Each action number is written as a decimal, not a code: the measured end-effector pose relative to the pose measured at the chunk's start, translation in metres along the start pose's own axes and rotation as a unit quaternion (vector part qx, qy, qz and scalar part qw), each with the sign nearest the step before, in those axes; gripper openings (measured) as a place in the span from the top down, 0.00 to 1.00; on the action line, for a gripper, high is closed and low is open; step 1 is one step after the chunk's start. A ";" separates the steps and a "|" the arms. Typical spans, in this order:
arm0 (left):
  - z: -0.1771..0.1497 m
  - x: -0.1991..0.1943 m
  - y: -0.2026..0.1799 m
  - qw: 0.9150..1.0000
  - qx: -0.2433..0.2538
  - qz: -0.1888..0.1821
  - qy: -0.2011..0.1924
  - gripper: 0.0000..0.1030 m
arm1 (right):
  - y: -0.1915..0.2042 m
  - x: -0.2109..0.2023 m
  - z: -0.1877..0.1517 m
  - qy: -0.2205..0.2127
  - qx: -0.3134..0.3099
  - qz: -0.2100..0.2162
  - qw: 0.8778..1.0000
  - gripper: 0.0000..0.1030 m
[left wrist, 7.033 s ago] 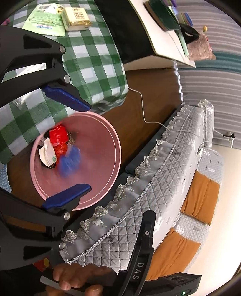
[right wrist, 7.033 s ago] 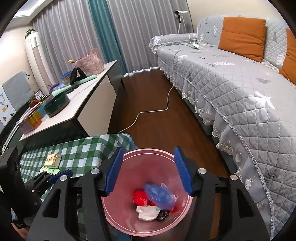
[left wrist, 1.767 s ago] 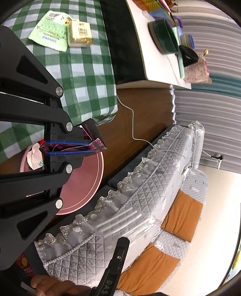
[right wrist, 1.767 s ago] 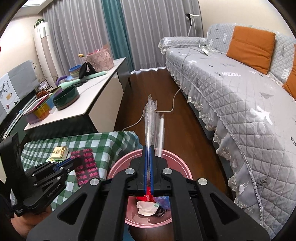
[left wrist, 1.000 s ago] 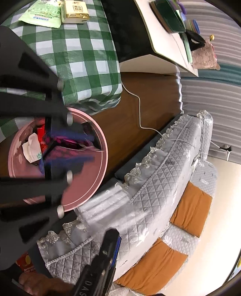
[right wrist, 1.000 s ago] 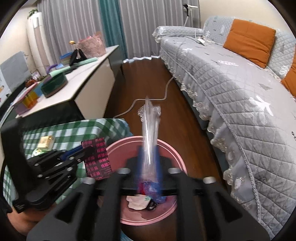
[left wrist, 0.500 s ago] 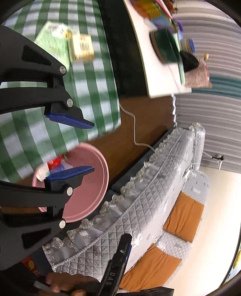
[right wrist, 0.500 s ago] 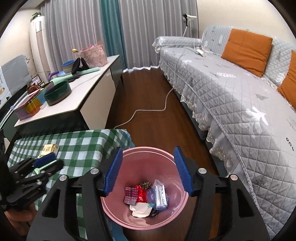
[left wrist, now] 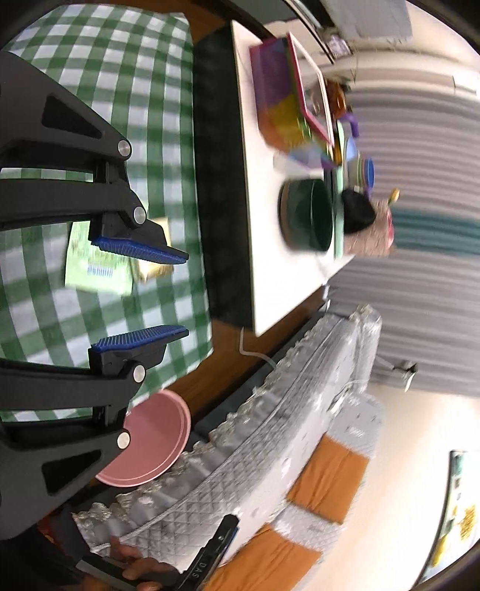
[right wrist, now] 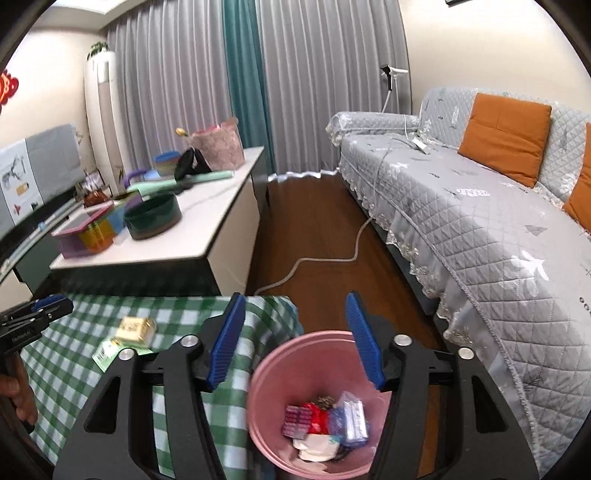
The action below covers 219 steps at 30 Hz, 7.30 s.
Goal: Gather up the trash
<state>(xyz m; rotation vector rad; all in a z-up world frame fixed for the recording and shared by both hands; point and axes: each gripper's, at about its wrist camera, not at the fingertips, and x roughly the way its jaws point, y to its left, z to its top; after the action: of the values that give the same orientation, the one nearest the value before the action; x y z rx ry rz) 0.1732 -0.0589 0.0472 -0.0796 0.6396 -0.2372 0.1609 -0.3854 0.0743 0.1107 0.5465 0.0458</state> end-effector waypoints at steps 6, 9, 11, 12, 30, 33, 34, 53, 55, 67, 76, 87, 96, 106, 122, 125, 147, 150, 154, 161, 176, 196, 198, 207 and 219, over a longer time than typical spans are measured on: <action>-0.021 -0.007 0.053 0.997 -0.071 0.030 -0.010 0.74 | 0.037 0.007 -0.002 -0.003 -0.012 0.041 0.999 0.51; -0.029 -0.002 0.067 0.996 -0.083 0.037 -0.003 0.75 | 0.061 0.013 -0.006 -0.004 -0.041 0.045 0.998 0.51; -0.034 0.005 0.073 0.996 -0.077 0.048 0.007 0.75 | 0.072 0.021 -0.009 0.006 -0.047 0.057 0.997 0.51; -0.036 0.008 0.077 0.996 -0.079 0.049 0.012 0.75 | 0.078 0.028 -0.011 0.014 -0.045 0.066 0.997 0.51; -0.039 0.034 0.121 0.989 -0.121 0.079 0.032 0.75 | 0.177 0.127 -0.048 0.100 -0.045 0.165 0.980 0.37; -0.038 0.033 0.124 0.989 -0.121 0.082 0.033 0.75 | 0.197 0.142 -0.058 0.113 -0.056 0.170 0.977 0.25; -0.038 0.033 0.125 0.989 -0.119 0.083 0.034 0.75 | 0.206 0.150 -0.064 0.121 -0.064 0.171 0.976 0.21; -0.049 0.042 0.136 0.987 -0.124 0.078 0.070 0.75 | 0.257 0.219 -0.099 0.204 -0.133 0.130 0.961 0.17; -0.052 0.049 0.134 0.987 -0.123 0.074 0.077 0.75 | 0.257 0.216 -0.099 0.204 -0.140 0.129 0.960 0.25; -0.068 0.104 0.108 0.985 -0.105 0.043 0.129 0.75 | 0.202 0.181 -0.080 0.193 -0.134 0.123 0.964 0.26; -0.075 0.114 0.089 0.988 -0.069 0.026 0.139 0.88 | 0.167 0.151 -0.074 0.189 -0.132 0.123 0.965 0.26; -0.060 0.081 0.064 0.994 -0.023 0.017 0.101 0.95 | 0.150 0.115 -0.064 0.164 -0.127 0.110 0.972 0.26; -0.050 0.047 0.049 0.998 -0.009 0.007 0.066 0.98 | 0.143 0.080 -0.061 0.141 -0.126 0.097 0.977 0.26; -0.040 0.022 0.035 0.999 -0.004 0.008 0.034 0.99 | 0.117 0.051 -0.052 0.119 -0.105 0.078 0.984 0.26; -0.022 0.016 -0.019 0.999 0.011 -0.035 0.005 0.99 | 0.056 0.024 -0.040 0.097 -0.065 0.025 0.993 0.26; -0.017 0.019 -0.034 0.999 0.015 -0.050 0.002 0.99 | 0.037 0.022 -0.040 0.095 -0.053 0.008 0.994 0.26; -0.025 0.065 -0.152 0.989 0.079 -0.127 0.011 0.97 | -0.048 0.021 -0.059 0.121 -0.007 -0.063 0.991 0.25; -0.030 0.068 -0.160 0.985 0.085 -0.151 0.019 0.68 | -0.050 0.023 -0.059 0.124 -0.004 -0.063 0.990 0.18; -0.029 0.062 -0.155 0.985 0.081 -0.154 0.011 0.68 | -0.051 0.022 -0.058 0.122 -0.001 -0.068 0.990 0.16; -0.025 0.048 -0.143 0.986 0.070 -0.150 0.004 0.68 | -0.049 0.013 -0.049 0.102 -0.001 -0.073 0.992 0.16; -0.010 -0.071 -0.105 0.994 0.036 -0.089 -0.055 0.08 | 0.007 -0.099 -0.004 -0.009 0.035 -0.040 0.999 0.05; -0.149 -0.162 -0.066 0.998 -0.026 0.045 -0.024 0.08 | 0.075 -0.166 -0.150 0.041 -0.015 -0.035 0.998 0.05; -0.163 -0.161 -0.063 0.997 -0.017 0.073 -0.017 0.08 | 0.082 -0.167 -0.154 0.038 -0.027 -0.031 0.998 0.05; -0.174 -0.141 -0.052 0.995 -0.031 0.098 0.010 0.08 | 0.099 -0.149 -0.160 0.052 -0.051 -0.039 0.997 0.05; -0.179 -0.141 -0.056 0.994 -0.031 0.100 0.018 0.08 | 0.100 -0.144 -0.161 0.058 -0.052 -0.048 0.996 0.05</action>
<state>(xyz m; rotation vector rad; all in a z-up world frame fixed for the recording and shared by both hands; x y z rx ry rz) -0.0544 -0.0794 -0.0064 -0.0698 0.6865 -0.0254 -0.0473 -0.2815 0.0236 -0.0203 0.6642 -0.0140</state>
